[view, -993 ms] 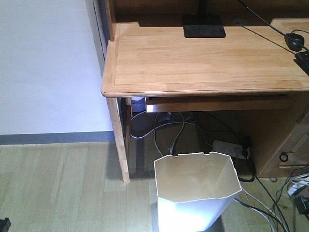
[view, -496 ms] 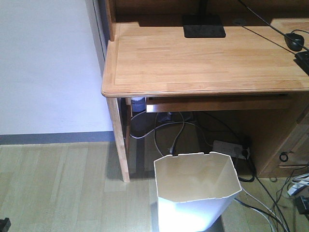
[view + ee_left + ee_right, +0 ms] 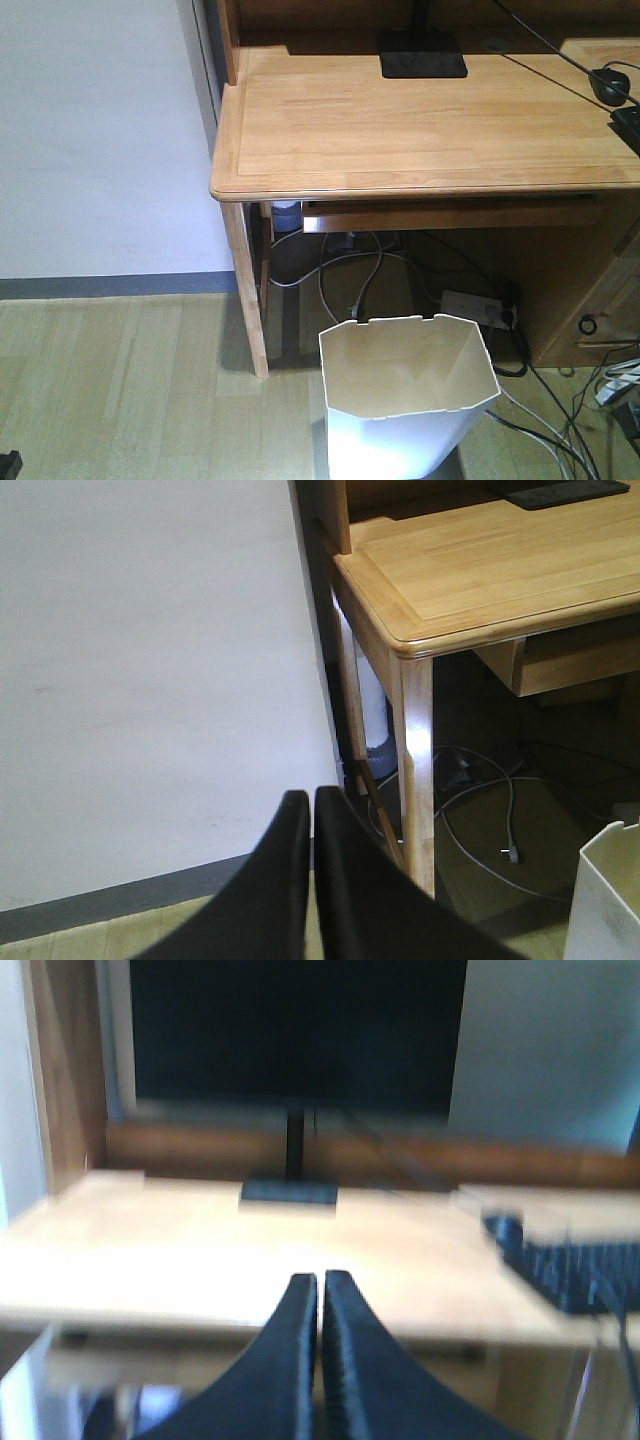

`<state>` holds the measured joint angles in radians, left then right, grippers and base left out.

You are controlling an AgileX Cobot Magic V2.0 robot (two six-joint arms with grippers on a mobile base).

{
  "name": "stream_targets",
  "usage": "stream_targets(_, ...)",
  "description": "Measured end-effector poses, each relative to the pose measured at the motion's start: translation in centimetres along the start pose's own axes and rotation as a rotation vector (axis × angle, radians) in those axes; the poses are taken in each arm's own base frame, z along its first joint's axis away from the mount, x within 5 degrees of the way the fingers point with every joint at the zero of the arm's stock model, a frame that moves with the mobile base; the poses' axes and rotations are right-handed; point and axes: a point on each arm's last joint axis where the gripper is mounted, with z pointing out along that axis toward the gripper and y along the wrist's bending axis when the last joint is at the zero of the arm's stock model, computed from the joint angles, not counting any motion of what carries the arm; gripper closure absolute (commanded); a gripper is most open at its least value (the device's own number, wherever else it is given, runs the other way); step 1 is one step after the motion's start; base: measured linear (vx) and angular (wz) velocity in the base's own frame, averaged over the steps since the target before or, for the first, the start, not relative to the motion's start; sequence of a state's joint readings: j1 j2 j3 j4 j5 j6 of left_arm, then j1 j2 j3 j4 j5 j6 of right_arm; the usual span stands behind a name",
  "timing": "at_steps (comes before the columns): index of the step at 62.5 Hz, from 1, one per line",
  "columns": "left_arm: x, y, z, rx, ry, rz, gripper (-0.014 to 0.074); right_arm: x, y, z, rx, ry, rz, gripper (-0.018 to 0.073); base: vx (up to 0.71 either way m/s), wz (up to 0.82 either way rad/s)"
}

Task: Move trash bin to bedside with robot

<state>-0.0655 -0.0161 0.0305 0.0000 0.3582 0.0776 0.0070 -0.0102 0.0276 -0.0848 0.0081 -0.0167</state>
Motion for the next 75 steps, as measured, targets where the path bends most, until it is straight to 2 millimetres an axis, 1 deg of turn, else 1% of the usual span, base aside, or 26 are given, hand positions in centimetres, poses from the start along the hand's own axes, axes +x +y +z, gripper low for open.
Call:
stream_targets(12, 0.0, 0.0, 0.0, 0.0, 0.0, 0.0, 0.0603, -1.3, 0.0, -0.1, 0.002, -0.148, 0.004, 0.0567, 0.0, 0.0)
stream_targets(16, 0.0, 0.0, 0.0, 0.0, 0.0, 0.0, 0.0603, -1.4, 0.0, -0.1, 0.002, -0.149, 0.011, 0.0567, 0.0, 0.0)
stream_targets(21, 0.0, 0.0, 0.0, 0.0, 0.0, 0.0, 0.0603, -1.2, 0.0, -0.1, 0.001, -0.108, 0.025, 0.0567, 0.0, 0.0)
stream_targets(28, 0.0, 0.0, 0.0, 0.0, 0.0, 0.0, 0.0603, -1.8, -0.2, 0.0, 0.003, -0.043, 0.029, 0.0567, 0.0, 0.0)
stream_targets(36, 0.0, 0.0, 0.0, 0.0, 0.0, 0.0, 0.0603, -2.9, -0.3, 0.8, 0.0, 0.052, 0.034, 0.0567, 0.0, 0.0)
stream_targets(45, 0.0, 0.0, 0.0, 0.0, 0.0, 0.0, 0.0603, -4.2, -0.5, 2.3, -0.005, 0.183, 0.035, 0.0567, 0.0, 0.0)
stream_targets(56, 0.0, 0.0, 0.0, 0.0, 0.0, 0.0, 0.0603, -5.4, -0.7, 4.8, -0.013, 0.384, 0.071, 0.0567, 0.0, 0.0)
stream_targets(64, 0.0, 0.0, 0.0, 0.0, 0.0, 0.0, 0.0603, -5.2, -0.6, 6.1, -0.022, 0.557, 0.095, 0.0567, 0.0, 0.0)
stream_targets(75, 0.0, 0.0, 0.0, 0.0, 0.0, 0.0, 0.0603, -4.1, -0.5, 6.6, -0.027, 0.69, 0.097, 0.0567, 0.0, 0.0)
